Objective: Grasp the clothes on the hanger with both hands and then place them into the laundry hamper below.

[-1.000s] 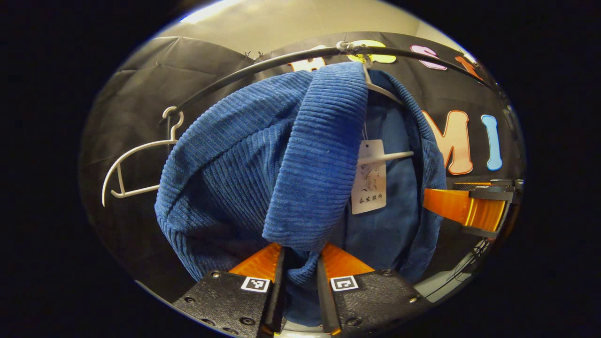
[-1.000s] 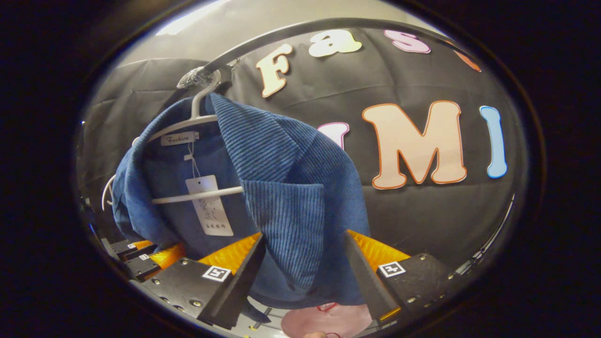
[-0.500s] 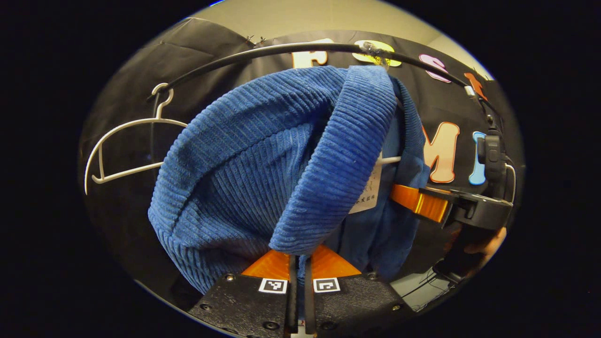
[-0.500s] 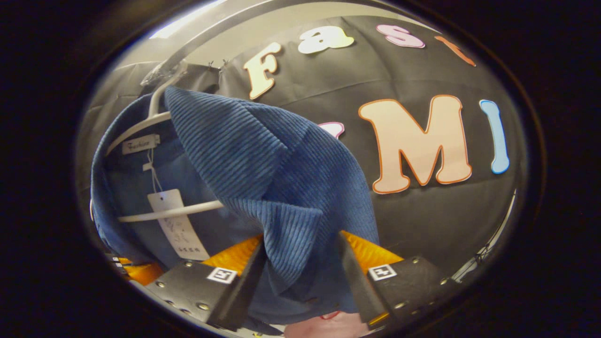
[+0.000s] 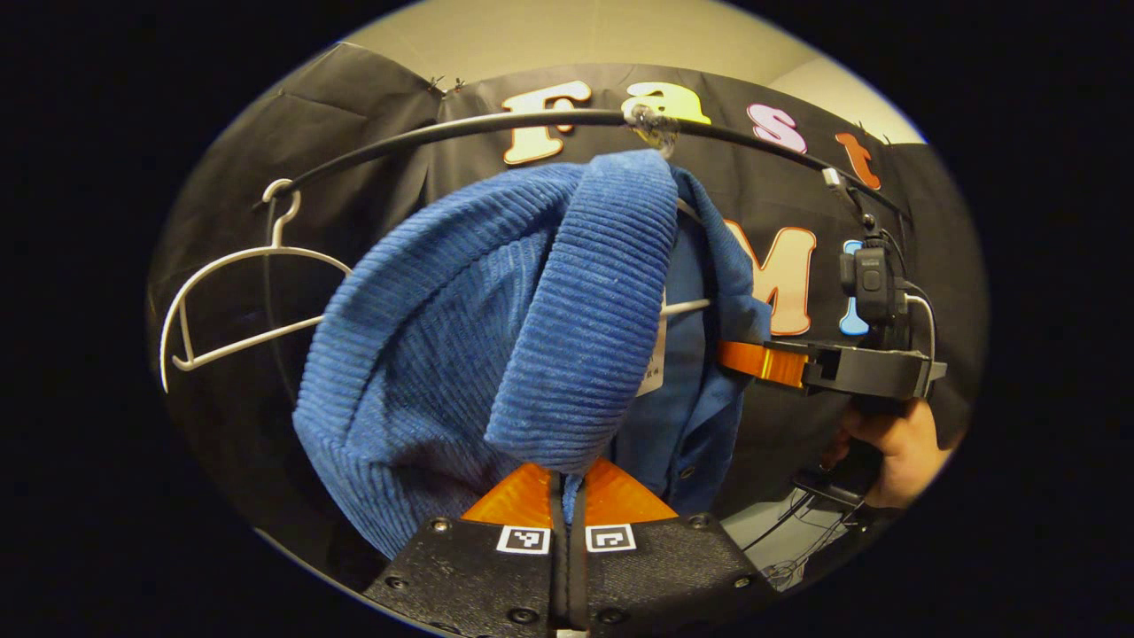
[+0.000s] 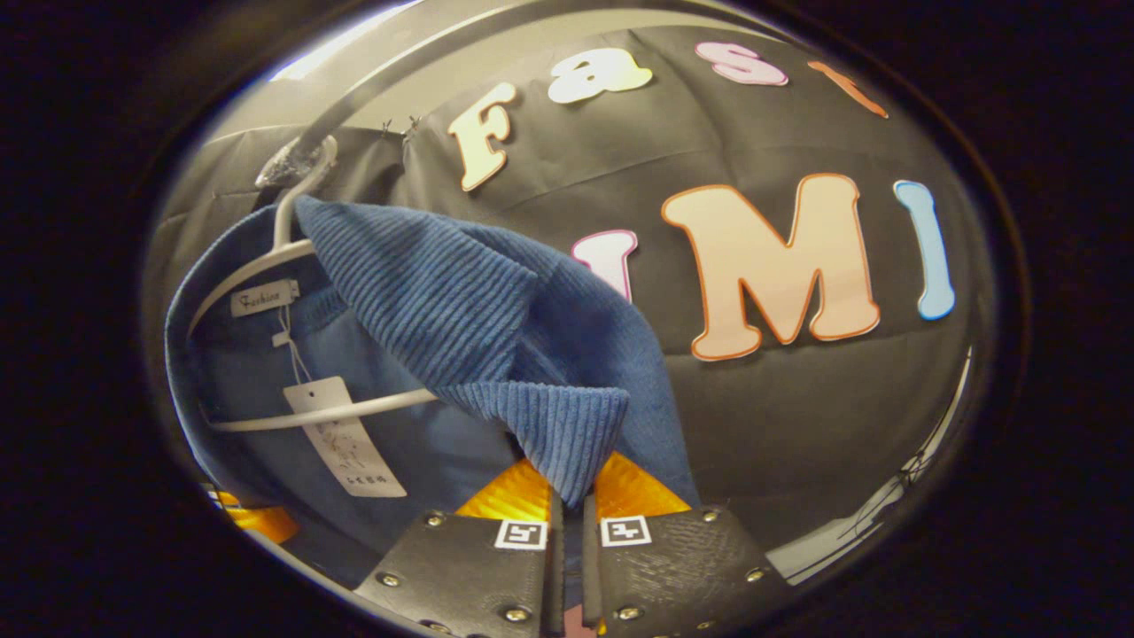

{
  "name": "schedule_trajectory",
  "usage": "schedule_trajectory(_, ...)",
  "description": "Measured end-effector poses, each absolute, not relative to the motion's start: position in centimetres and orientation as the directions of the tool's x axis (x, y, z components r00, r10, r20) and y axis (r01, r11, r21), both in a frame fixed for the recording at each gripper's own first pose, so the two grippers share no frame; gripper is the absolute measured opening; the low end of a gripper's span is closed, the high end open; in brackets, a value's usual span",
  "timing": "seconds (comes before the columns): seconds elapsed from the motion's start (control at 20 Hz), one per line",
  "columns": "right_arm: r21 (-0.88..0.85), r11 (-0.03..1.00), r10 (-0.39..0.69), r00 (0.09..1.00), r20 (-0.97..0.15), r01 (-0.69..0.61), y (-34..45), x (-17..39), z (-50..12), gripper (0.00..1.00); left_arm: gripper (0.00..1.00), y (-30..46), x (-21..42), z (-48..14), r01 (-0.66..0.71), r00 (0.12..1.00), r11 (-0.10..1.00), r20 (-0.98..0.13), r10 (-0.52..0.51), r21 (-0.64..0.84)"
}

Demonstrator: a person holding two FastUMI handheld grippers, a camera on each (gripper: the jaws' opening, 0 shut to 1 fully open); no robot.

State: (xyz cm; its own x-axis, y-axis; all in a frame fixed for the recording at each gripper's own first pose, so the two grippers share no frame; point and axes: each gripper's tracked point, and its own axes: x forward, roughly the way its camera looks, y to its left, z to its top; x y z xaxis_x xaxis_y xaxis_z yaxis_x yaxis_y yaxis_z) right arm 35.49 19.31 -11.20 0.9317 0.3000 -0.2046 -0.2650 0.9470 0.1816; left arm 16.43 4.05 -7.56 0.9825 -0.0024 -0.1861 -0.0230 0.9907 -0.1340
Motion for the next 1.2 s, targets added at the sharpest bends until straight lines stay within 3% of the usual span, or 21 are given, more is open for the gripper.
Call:
schedule_trajectory(0.05,0.172,0.951,0.287,0.937,-0.199,-0.255,19.0,34.8,-10.7,0.13,0.00,4.2,15.7,-7.1,-0.020,0.984,0.992,-0.176,-0.002,-0.122)
schedule_trajectory(0.15,0.175,0.951,0.287,0.940,-0.186,-0.256,18.5,33.7,-9.8,0.03,0.00,4.2,14.2,-6.0,-0.006,0.987,0.994,-0.158,-0.012,-0.111)
schedule_trajectory(0.2,0.177,0.952,0.282,0.942,-0.183,-0.251,18.0,32.6,-9.2,0.08,0.00,4.3,13.4,-5.4,-0.005,0.988,0.994,-0.152,-0.012,-0.108)
schedule_trajectory(0.35,0.198,0.952,0.266,0.949,-0.170,-0.232,17.0,31.0,-7.7,0.00,0.00,4.8,11.2,-3.1,-0.002,0.992,0.994,-0.126,-0.011,-0.108)
schedule_trajectory(0.5,0.194,0.958,0.243,0.959,-0.143,-0.214,15.5,29.8,-5.8,0.05,0.00,5.4,9.4,-0.7,-0.003,0.995,0.992,-0.101,-0.010,-0.128)
schedule_trajectory(0.55,0.187,0.961,0.231,0.964,-0.132,-0.204,14.9,29.6,-5.2,0.00,0.00,5.7,8.9,0.1,-0.006,0.996,0.991,-0.094,-0.007,-0.131)
schedule_trajectory(0.7,0.200,0.963,0.210,0.970,-0.123,-0.183,13.7,29.5,-3.9,0.04,0.00,6.4,7.3,2.5,-0.003,0.997,0.993,-0.074,-0.006,-0.121)
schedule_trajectory(0.75,0.203,0.963,0.203,0.972,-0.117,-0.177,13.5,29.5,-3.4,0.00,0.00,6.4,6.9,3.0,0.006,0.997,0.992,-0.071,-0.015,-0.122)
schedule_trajectory(1.2,0.195,0.975,0.123,0.990,-0.072,-0.107,13.0,32.0,-1.4,0.00,0.00,10.2,6.8,6.7,-0.006,0.999,0.996,-0.040,0.003,-0.093)
